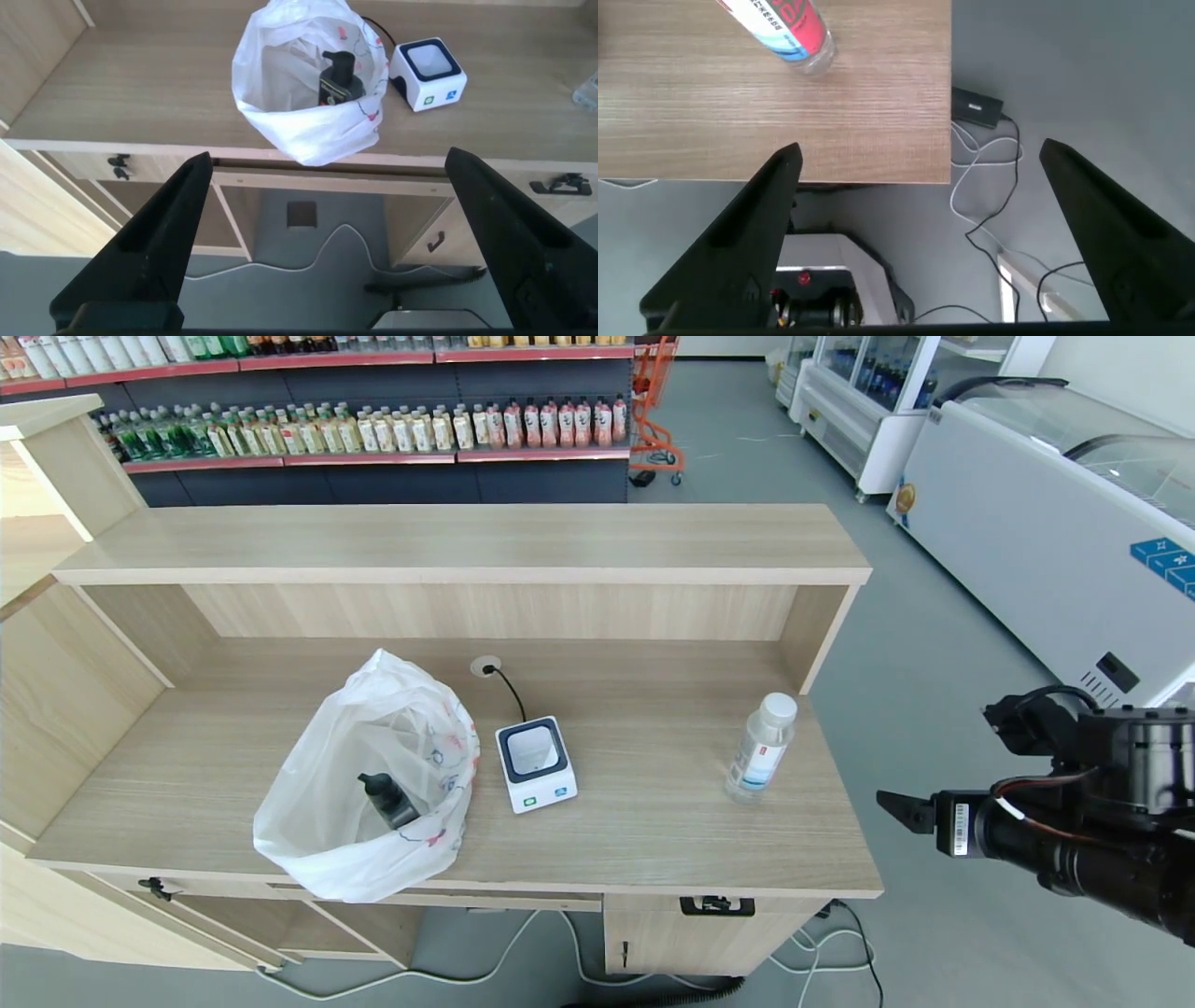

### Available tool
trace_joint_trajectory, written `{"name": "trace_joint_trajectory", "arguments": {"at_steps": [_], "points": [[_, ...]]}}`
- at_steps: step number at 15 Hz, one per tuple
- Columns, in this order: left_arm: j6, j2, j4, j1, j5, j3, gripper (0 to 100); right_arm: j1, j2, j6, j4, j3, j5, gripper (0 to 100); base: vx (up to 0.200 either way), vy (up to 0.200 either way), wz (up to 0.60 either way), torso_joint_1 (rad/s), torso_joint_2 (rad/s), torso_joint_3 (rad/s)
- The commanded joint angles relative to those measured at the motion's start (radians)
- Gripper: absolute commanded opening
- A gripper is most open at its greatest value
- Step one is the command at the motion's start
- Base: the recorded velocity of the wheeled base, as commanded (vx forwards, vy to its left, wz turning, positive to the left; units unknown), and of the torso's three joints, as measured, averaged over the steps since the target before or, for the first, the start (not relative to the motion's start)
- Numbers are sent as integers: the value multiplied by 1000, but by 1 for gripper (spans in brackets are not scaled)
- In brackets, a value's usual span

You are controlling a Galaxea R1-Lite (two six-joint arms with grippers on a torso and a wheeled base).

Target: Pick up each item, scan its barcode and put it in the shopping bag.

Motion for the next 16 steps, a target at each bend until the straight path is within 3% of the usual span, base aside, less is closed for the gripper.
{"name": "trace_joint_trajectory", "arguments": {"at_steps": [1,5,16], "points": [[-1,0,0,0,0,0,100,10,99,0,-65,-7,2,100,0,0,0,0,0,0],[-1,0,0,0,0,-2,100,38,238,-18,-272,-7,72,100,0,0,0,0,0,0],[-1,0,0,0,0,0,100,81,429,-67,-459,-101,101,100,0,0,0,0,0,0]]}}
